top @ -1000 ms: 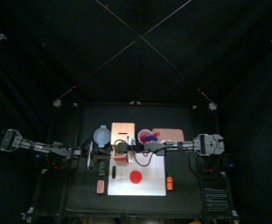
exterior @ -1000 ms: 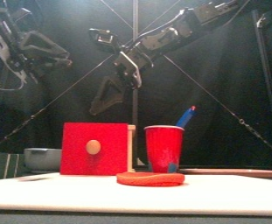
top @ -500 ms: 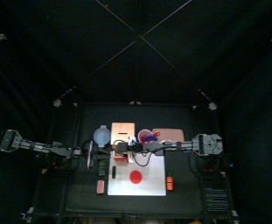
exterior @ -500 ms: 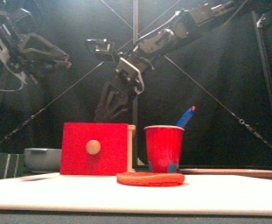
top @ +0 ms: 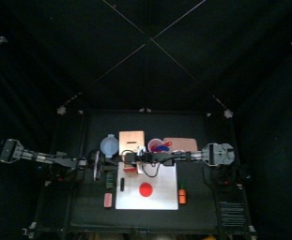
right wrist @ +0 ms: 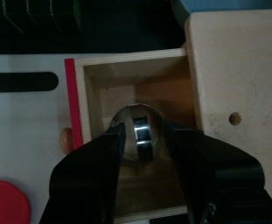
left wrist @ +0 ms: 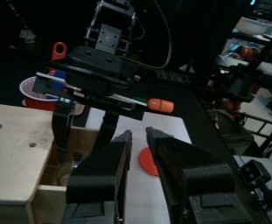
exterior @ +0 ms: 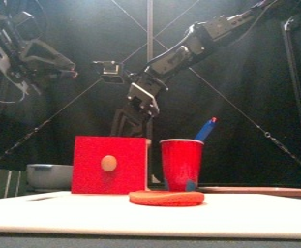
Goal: Get the cutter from the drawer then cut the dough then place the extra dough in the bowl
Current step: Place the cutter on the board
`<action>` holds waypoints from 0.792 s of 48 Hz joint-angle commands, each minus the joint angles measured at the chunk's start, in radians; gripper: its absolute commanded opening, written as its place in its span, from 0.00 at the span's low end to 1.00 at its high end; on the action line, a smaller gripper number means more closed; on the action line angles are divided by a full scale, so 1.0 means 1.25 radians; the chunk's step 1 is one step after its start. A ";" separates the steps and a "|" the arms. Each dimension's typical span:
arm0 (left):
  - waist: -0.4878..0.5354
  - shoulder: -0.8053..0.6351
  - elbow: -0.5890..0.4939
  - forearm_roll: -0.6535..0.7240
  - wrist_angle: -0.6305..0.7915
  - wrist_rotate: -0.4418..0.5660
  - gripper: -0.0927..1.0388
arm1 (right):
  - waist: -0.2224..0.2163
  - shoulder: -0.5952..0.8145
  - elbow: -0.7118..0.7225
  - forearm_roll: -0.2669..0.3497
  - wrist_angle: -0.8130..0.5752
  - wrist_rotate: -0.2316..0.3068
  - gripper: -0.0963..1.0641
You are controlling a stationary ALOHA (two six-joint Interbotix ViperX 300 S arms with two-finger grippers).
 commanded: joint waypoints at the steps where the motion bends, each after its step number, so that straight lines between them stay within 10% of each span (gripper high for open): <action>1: 0.006 0.000 -0.007 -0.002 -0.006 0.000 0.66 | -0.007 -0.017 -0.012 -0.002 -0.001 -0.002 0.73; 12: 0.009 0.000 -0.002 -0.004 -0.006 -0.002 0.66 | 0.002 -0.025 -0.034 -0.009 0.006 -0.001 0.58; 38: 0.050 0.000 0.006 -0.021 -0.006 0.000 0.66 | 0.064 -0.189 -0.027 -0.137 0.076 0.018 0.57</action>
